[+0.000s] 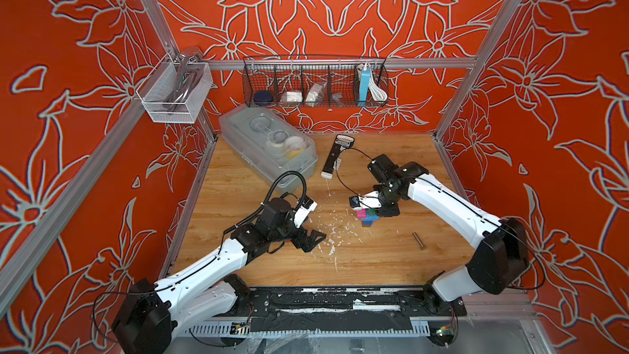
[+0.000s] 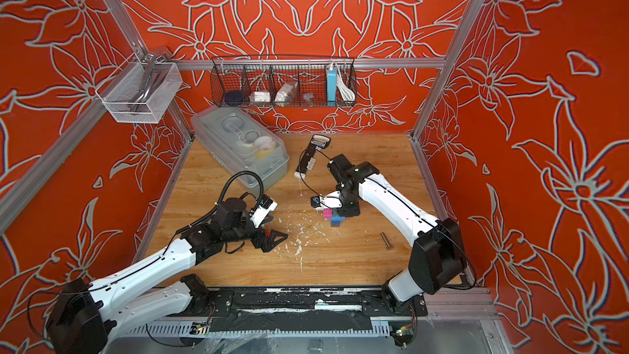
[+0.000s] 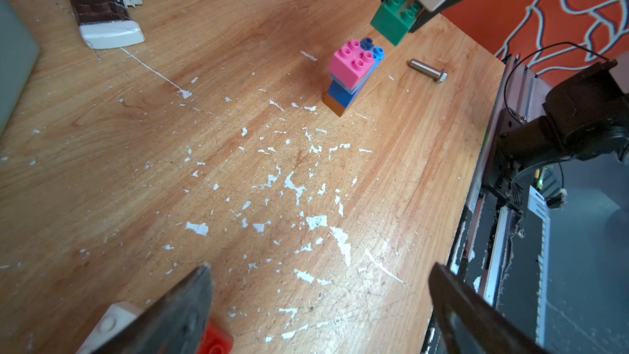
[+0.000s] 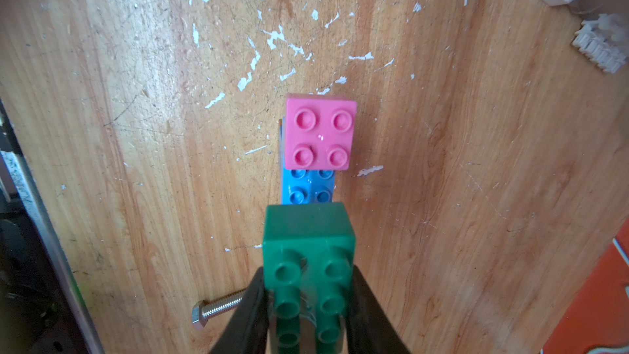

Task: Assemble a spoon with lego
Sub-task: Assemble the lego brick with the lego brick.

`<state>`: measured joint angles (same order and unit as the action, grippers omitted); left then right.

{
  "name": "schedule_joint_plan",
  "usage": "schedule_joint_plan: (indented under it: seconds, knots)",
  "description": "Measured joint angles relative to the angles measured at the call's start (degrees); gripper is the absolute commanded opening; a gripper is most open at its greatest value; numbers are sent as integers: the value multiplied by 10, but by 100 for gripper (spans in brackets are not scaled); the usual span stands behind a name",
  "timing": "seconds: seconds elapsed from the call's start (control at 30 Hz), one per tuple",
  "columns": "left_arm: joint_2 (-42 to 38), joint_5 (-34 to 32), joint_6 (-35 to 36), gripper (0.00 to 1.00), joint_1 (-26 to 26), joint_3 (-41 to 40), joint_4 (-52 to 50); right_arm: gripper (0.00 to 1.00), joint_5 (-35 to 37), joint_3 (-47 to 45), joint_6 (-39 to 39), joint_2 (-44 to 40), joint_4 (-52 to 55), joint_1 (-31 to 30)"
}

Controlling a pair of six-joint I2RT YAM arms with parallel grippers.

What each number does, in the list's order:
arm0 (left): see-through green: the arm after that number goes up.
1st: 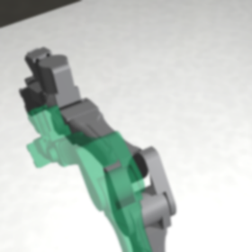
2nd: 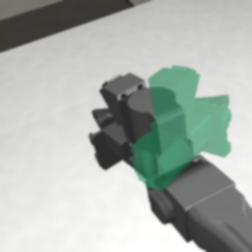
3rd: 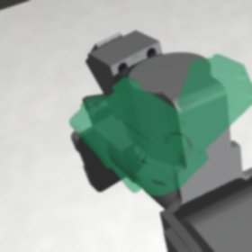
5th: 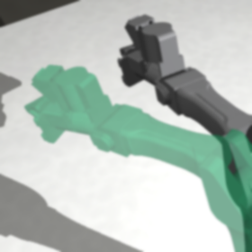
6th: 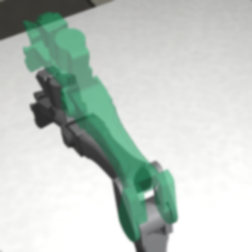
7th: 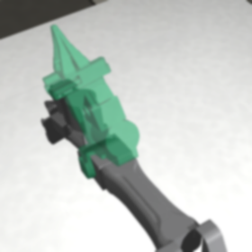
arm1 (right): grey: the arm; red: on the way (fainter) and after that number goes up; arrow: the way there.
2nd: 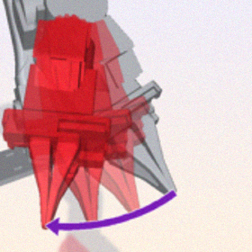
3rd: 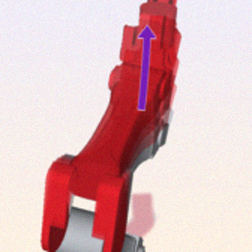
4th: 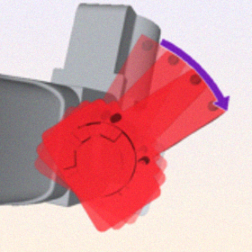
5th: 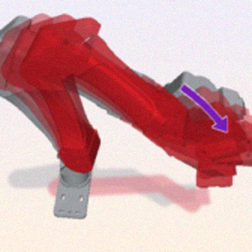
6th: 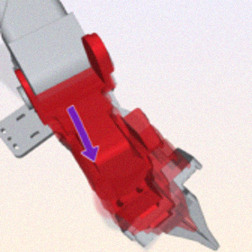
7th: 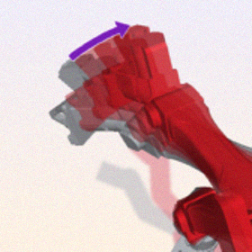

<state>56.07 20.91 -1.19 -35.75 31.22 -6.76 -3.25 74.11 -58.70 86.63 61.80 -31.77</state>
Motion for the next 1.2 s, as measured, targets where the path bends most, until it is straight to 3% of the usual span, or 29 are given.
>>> schedule_joint_plan:
  seconds: [0.47, 1.2]
  knots:
    - [0, -7, 2, 98, -4, 0, 0, 0, 15, 24, 21, 52, 3, 0]
    - [0, -16, 4, 98, -7, 0, -3, 0, 10, 27, 27, 58, 3, 0]
